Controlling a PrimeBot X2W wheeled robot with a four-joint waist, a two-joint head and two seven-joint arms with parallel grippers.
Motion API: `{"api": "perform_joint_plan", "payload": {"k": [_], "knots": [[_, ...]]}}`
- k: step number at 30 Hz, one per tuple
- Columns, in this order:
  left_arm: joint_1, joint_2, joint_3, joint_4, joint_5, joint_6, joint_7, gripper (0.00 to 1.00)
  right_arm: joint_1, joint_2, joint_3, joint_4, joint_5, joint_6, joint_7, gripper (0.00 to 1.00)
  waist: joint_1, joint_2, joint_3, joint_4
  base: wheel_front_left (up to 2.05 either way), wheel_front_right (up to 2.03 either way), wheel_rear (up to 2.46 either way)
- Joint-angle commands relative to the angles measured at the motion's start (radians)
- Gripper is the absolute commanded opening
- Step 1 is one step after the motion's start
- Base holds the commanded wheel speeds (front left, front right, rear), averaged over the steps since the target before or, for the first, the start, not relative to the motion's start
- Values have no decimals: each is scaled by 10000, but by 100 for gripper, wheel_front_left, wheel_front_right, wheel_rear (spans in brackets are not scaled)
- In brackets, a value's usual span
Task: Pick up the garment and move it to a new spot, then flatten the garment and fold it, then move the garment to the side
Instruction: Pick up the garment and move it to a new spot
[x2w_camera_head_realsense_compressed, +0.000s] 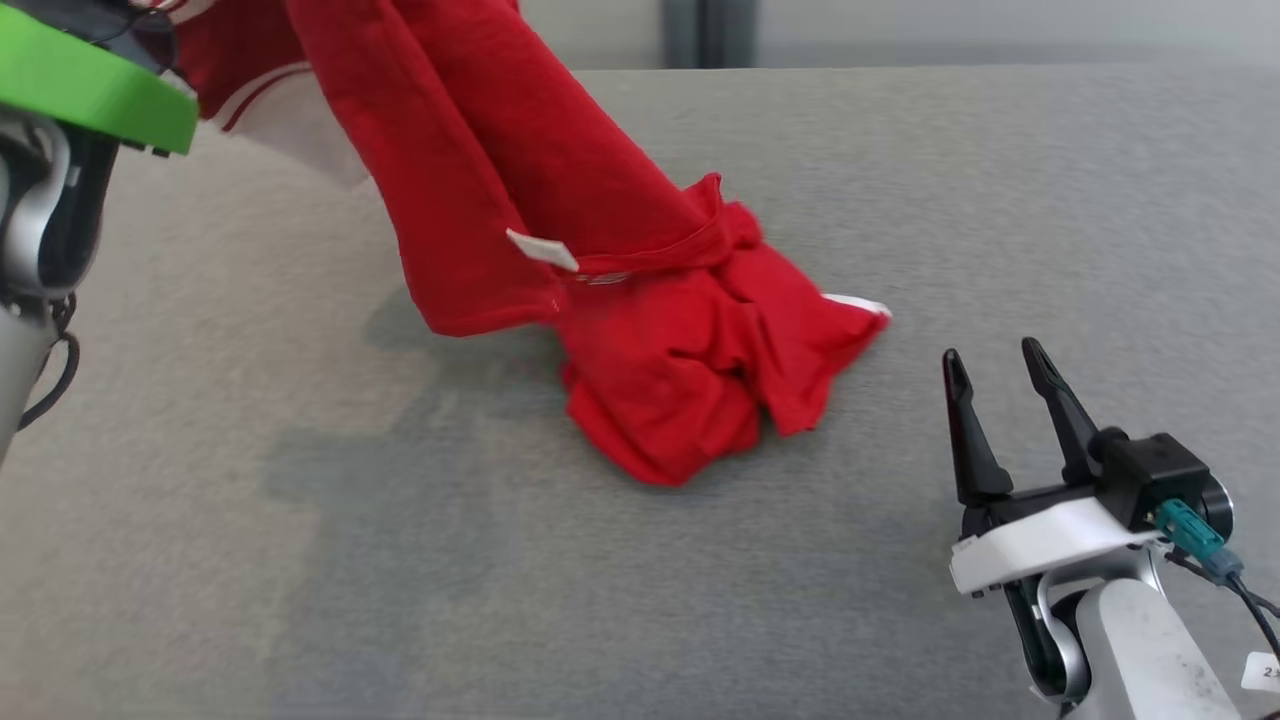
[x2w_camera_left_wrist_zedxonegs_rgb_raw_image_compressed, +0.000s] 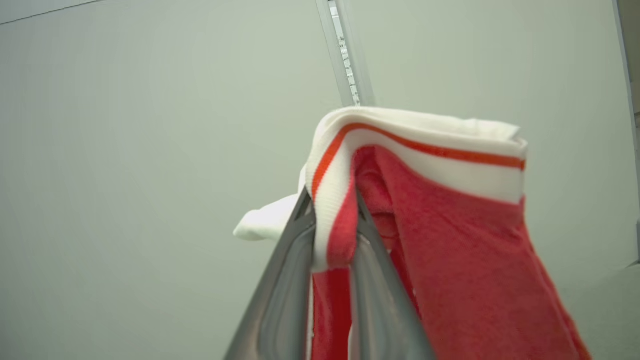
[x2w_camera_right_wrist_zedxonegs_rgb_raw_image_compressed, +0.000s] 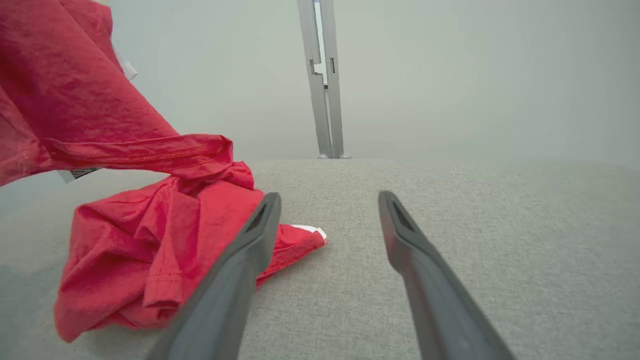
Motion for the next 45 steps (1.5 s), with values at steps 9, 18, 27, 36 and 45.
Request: {"api": "perform_joint_plan", "payload": {"k": [9, 18, 27, 36, 45], "knots": [[1029, 479, 746, -69, -94, 295, -91, 0, -484, -311, 570, 0, -107, -10, -32, 100, 0, 0, 116, 3465, 0, 0, 0], [1557, 580, 1622, 179, 118, 97, -93, 0, -477, -435, 811, -192, -175, -10, -30, 100, 0, 0, 335, 3767, 0, 0, 0], [871, 650, 2336, 851, 638, -237, -93, 0, -566, -733, 692, -620, -351, -11, -30, 100, 0, 0, 833, 2940, 0, 0, 0], [853, 326, 3327, 1606, 782, -369, -82, 0, -596, -1147, 428, -1285, -565, -11, 163, 100, 0, 0, 1818, 1866, 0, 0, 0], [1732, -887, 4414, 3021, 993, -767, -81, 0, -451, -1568, -95, -2386, -738, -11, 710, 100, 0, 0, 2884, 1188, 0, 0, 0]]}}
